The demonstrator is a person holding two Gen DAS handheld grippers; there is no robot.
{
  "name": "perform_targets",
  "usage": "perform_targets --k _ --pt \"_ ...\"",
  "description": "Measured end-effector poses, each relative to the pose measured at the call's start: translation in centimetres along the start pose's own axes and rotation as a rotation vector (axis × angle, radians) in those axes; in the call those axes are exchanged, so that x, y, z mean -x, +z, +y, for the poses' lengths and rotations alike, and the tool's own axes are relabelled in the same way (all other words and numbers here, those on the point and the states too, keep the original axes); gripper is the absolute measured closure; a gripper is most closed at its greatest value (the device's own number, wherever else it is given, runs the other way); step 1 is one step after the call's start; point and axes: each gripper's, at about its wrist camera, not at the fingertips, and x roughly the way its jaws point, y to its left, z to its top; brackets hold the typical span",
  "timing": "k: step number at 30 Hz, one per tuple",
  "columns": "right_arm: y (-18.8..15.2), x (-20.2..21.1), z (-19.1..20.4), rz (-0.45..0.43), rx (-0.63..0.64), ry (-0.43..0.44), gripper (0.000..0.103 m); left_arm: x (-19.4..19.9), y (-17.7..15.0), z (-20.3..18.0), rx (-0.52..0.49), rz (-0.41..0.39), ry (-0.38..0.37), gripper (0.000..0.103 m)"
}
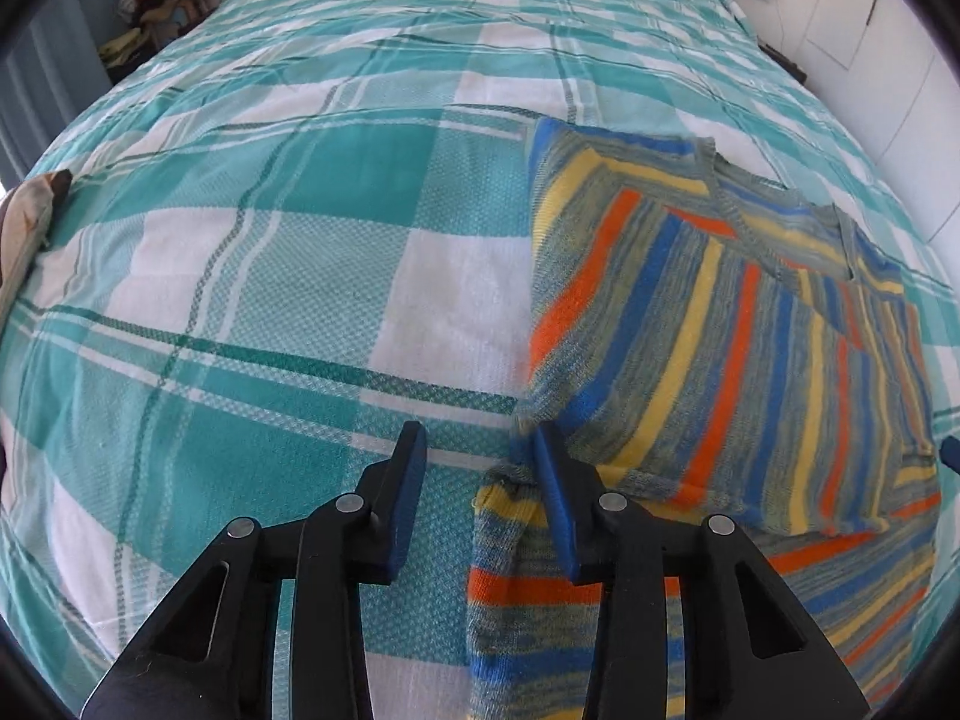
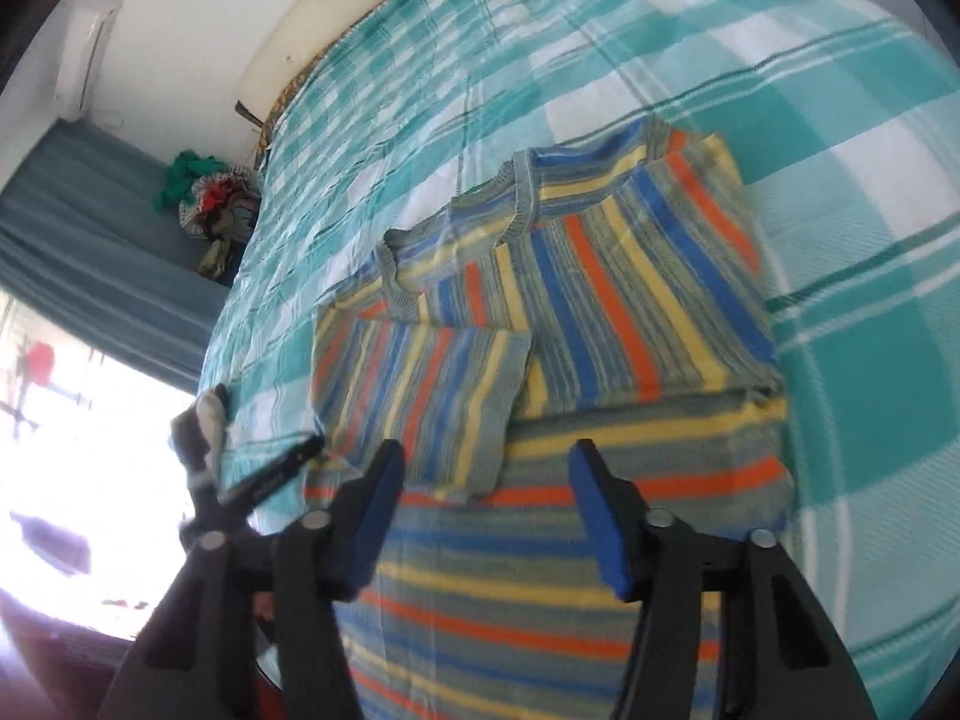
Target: Fold small clothes
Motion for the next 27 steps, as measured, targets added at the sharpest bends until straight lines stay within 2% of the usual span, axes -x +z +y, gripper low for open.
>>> perform_targets --k 2,5,7,10,12,15,16,18,19,21,24,27 --pt "1.6 -2.7 0.2 0.028 -0.001 -0.002 0.059 0.0 -0.2 0.4 0.035 -0.014 -0.020 0.063" --pt "2.3 -6.5 1.0 0.105 0.004 -0.005 0.066 -0.1 -0.2 0.2 0.025 -0.034 -0.014 0.062" --pt "2.8 -7.5 2.0 0.115 0.046 -0.075 0.100 -0.1 -0.2 0.2 0.019 -0.045 -0.015 0.062" --pt "3.4 -5.3 5.7 -0.027 0.219 -0.110 0.100 0.8 -0.2 0.9 0.069 -0.068 -0.040 0.059" --pt "3.5 -4.8 6.9 -0.073 0.292 -0.137 0.100 0.9 -0.2 1.0 0.087 -0.088 -0.028 0.057" --pt "4.2 -7.9 5.0 0.005 0.279 -0.240 0.097 0.0 -0.5 0.9 0.084 -0.075 -0.012 0.057" --pt "4.3 -8.3 3.8 0.028 0.251 -0.246 0.090 0.1 -0.6 0.9 0.079 -0.079 -0.010 0.057" --pt "4.4 -6.8 2.3 -0.012 0.177 -0.178 0.087 0.8 -0.5 1.0 0.070 -0.067 -0.021 0.057" --pt "4.2 -5.6 1.9 -0.041 0.135 -0.140 0.076 1.3 -0.4 1.2 0.065 -0.069 -0.035 0.056" --pt "3.2 -3.3 1.4 -0.055 0.074 -0.046 0.060 2.6 0.2 1.7 0.058 -0.101 -0.063 0.055" --pt "1.1 -2.5 1.5 0.011 0.050 0.051 0.061 2.9 2.8 1.5 0.036 -0.118 -0.095 0.045" --pt "-0.7 -5.0 2.4 0.089 0.062 0.027 0.061 0.1 6.2 -0.2 0.007 -0.039 -0.107 0.043"
